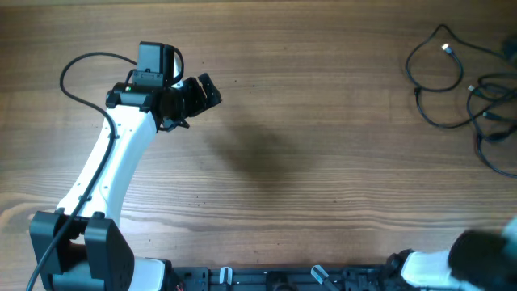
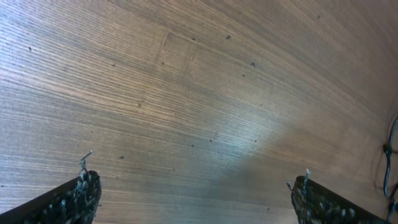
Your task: Untangle cables
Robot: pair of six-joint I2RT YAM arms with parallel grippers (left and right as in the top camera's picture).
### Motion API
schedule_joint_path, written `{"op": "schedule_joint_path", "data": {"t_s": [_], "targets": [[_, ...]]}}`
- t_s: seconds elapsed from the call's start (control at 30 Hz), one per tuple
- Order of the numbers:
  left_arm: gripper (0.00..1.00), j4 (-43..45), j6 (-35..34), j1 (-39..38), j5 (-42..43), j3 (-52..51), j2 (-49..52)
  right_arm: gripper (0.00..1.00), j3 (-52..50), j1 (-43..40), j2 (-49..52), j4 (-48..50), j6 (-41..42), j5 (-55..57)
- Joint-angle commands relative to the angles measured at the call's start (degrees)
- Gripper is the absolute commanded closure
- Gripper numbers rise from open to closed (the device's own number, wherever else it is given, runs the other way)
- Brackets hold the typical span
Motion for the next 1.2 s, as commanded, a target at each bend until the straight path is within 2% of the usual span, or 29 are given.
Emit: {"op": "schedule_joint_path", "data": {"t_s": [0.0, 0.1, 0.3, 0.53, 0.63, 0.73, 0.83, 0.97, 1.17], "targets": [[0.00, 0.2, 0.3, -0.2, -0.8, 0.5, -0.1, 0.00, 1.6, 7.9, -11.6, -3.4, -8.3, -8.7], [0.00, 0.2, 0.3, -0.2, -0.8, 0.5, -0.1, 0.00, 1.6, 11.1, -16.9, -8.2, -8.3, -8.7], [0.00, 0.2, 0.3, -0.2, -0.8, 0.5, -0.1, 0.00, 1.6, 11.5, -23.0, -10.7, -8.5, -5.1], [0.00, 0.2, 0.3, -0.2, -0.8, 0.5, -0.1, 0.00, 1.4, 11.5, -22.8, -14.0, -8.5, -0.8], [0.00, 0.2, 0.3, -0.2, -0.8, 0.5, -0.1, 0.00, -1.2, 11.8, -23.3, -12.0, -8.4, -1.6], [0.00, 0.2, 0.3, -0.2, -0.8, 0.5, -0.1, 0.00, -7.1, 15.3, -27.3, -5.3, -8.8, -0.3], [0.00, 0.2, 0.3, -0.2, -0.8, 0.5, -0.1, 0.00, -19.0, 22.0, -35.0, 7.7, -11.2, 3.6], [0.00, 0.2, 0.3, -0.2, -0.8, 0.5, -0.1, 0.00, -39.1, 27.9, -46.8, 26.7, -11.5, 7.5], [0.00, 0.2, 0.3, -0.2, -0.8, 0.5, -0.1, 0.00, -70.3, 30.9, -64.7, 54.7, -11.3, 7.9]]}}
